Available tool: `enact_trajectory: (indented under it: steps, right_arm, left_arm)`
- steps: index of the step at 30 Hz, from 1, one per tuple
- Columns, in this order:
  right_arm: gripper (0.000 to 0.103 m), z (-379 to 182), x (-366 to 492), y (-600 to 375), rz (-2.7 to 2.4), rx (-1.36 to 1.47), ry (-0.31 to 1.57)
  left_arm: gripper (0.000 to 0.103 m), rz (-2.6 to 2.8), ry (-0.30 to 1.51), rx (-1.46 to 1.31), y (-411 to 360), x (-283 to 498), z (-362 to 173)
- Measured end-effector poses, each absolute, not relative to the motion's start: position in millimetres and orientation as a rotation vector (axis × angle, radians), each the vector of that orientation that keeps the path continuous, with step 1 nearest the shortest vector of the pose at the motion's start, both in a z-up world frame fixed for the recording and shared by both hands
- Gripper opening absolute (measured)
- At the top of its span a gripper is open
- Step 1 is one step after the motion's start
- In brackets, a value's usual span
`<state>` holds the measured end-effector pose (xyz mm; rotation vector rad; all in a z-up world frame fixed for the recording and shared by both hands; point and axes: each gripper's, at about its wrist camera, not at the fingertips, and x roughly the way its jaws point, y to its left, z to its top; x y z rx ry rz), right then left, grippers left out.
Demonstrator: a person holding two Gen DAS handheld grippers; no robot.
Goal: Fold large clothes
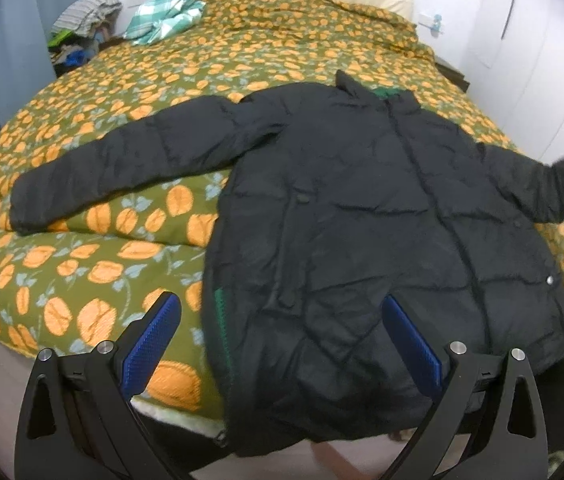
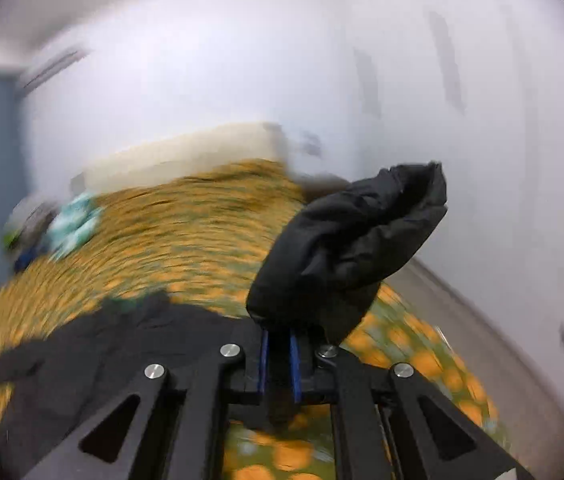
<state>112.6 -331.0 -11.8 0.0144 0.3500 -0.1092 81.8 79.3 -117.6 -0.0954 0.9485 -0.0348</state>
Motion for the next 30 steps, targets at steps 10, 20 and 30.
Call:
enact_trajectory:
  steps: [10,20,30]
  right_arm:
    - [0.008,-74.0,161.0,-110.6,0.265,-0.291,0.529]
    - [0.079,-213.2,162.1,-46.4,0.498,-0.244,0.879]
    - [0.082,-173.9,91.9,-105.5,0.475,-0.097,0.84]
  left_arm:
    - [0.101,-0.088,0.928,-0.102,71.3,93.7,-116.8]
    - [0.101,-0.232,0.979,-0.242,61.7,133.9,-134.2]
    - [0.067,-0.404,1.164,-0.348,-8.6,222.0,-177.3]
